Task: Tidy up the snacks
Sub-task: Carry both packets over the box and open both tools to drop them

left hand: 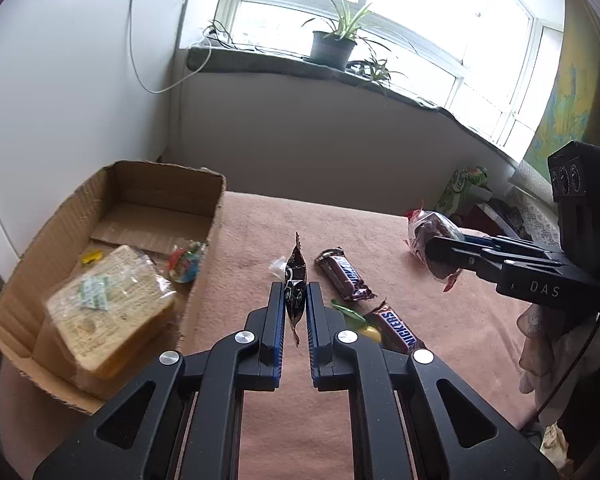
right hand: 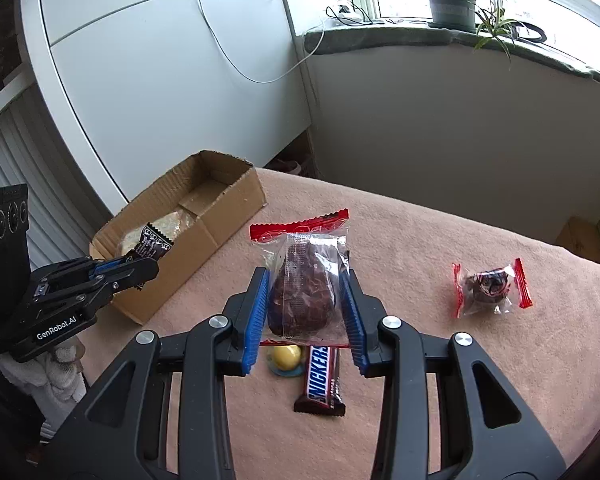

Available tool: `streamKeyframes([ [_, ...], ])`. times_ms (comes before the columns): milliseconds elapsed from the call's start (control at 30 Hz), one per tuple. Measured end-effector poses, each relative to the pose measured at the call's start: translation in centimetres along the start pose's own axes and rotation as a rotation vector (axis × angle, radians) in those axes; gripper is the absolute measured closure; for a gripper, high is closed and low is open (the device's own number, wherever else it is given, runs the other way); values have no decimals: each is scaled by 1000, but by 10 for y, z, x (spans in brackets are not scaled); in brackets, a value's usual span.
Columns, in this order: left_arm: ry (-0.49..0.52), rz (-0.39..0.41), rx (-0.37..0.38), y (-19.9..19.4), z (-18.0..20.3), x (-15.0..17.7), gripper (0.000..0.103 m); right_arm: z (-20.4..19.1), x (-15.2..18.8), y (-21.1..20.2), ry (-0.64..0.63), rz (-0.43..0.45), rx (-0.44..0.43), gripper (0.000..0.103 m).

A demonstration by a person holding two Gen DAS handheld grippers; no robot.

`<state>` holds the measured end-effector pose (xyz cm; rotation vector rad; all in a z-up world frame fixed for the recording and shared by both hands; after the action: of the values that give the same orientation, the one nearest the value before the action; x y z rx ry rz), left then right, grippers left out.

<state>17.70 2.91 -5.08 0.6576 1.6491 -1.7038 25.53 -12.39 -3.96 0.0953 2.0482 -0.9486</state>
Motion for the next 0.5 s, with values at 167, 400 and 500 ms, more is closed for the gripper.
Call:
streamKeyframes([
  [167, -41, 30, -48, -11, -33, -5, 94, -22, -20, 11, -34, 12, -22, 66],
  [400, -104, 58, -118, -15, -77, -16, 94, -52, -45, 39, -81, 14, -54, 66],
  [500, -118, 68, -145, -15, -92, -19, 94, -63, -55, 57, -96, 3, -70, 66],
])
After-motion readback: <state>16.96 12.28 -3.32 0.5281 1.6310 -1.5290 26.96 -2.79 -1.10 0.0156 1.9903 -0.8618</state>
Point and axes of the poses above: each gripper's, at about its wrist camera, not at the fingertips, and y roughly the way its jaws point, z to its right, x to its underside, the point moved 5 cm from there along y, roughly the way its jaws point, and after that the axes turned 15 degrees about -x, right-handed, at the moved point
